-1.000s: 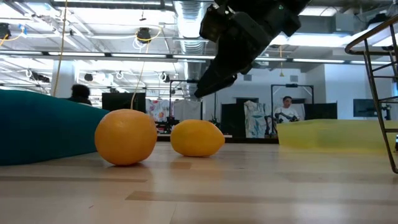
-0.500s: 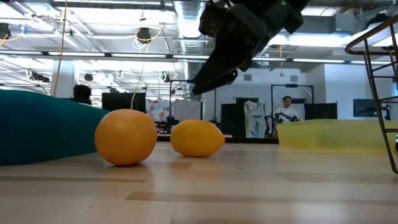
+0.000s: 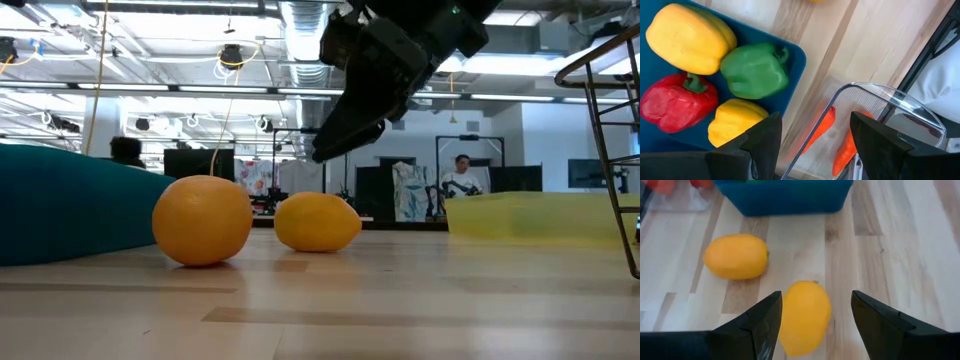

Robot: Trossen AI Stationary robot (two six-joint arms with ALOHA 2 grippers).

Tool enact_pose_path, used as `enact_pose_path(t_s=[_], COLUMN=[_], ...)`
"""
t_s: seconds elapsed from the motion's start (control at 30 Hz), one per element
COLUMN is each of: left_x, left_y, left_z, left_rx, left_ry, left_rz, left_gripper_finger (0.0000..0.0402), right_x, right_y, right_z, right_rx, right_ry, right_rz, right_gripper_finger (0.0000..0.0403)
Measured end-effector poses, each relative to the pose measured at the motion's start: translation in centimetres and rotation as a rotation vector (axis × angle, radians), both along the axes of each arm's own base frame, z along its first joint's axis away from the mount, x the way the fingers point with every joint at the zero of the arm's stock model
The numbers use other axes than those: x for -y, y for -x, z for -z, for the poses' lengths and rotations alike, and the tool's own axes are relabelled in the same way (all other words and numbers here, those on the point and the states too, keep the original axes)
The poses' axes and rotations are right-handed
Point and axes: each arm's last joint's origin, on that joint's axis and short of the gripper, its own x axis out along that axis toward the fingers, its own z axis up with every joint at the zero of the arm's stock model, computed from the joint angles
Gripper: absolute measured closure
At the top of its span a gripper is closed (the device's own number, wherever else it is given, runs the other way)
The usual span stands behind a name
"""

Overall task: Sort produce into baskets
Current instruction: Put the right yellow mango into the wire basket

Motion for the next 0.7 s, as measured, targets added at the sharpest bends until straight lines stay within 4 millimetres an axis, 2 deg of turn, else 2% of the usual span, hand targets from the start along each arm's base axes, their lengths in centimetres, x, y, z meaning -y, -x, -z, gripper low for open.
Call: enact_pose_path(t_s=[0.2,0.47,0.7], left_x=[0.0,-0.1,-0.1], left_y=[0.0,-0.1,-0.1], left_z=[0.0,0.0,0.0], left_rx=[0.009,0.016,0.018], left_ry=[-0.012,-0.021,-0.024], left_rz=[-0.002,0.0,0.0], left_gripper_finger=[0.018,0.018,0.018], right_x=[-0.1,-0.3,-1.1], right_y=[-0.4,-0.7,-0.8], right_z=[2.1,1.9,2.9], right_rx=[-0.051,-0.014,-0.04], right_ry=[0.006,-0.005,-0.014], right_rz=[0.0,-0.001,-0.007], right_gripper_finger=[0.0137,0.0137,0.0137])
